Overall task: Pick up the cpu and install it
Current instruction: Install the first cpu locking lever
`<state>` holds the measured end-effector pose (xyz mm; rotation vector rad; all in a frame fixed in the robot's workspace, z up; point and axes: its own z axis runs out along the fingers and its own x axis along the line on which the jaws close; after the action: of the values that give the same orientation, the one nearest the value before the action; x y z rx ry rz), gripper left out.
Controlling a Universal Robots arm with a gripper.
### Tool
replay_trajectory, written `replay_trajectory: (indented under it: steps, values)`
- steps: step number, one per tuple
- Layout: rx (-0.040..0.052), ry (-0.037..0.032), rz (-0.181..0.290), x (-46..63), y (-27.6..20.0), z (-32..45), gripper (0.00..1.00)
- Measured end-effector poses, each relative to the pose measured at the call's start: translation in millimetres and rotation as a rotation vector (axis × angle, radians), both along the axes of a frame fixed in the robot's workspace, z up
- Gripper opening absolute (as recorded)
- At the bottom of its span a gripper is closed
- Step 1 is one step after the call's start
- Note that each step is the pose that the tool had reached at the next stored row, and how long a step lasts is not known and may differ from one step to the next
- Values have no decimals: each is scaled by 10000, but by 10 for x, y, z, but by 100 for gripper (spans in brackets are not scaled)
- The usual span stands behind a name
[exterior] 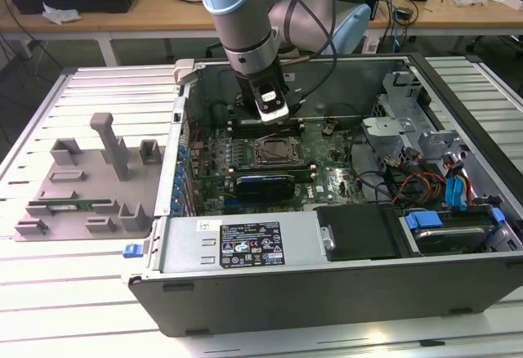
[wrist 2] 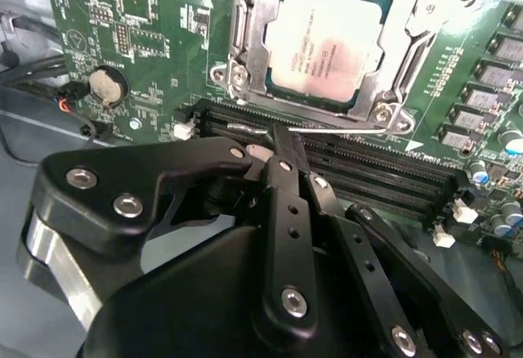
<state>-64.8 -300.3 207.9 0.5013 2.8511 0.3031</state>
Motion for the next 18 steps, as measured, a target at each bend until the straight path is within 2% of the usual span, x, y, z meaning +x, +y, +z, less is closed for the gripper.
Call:
replay_trajectory:
  steps: [5, 8, 9, 11, 16, 18]
  values:
    - [-7, -1, 103, -1, 0, -5, 11]
    - [-12, -1, 751, -1, 0, -9, 11]
    - [-25, -2, 929, 0, 1, -11, 11]
    - [-129, 5, 1134, 0, 0, -14, 11]
    - [-224, 10, 1328, 3, -5, -27, 11]
    - [-233, 12, 1347, 8, -6, -29, 11]
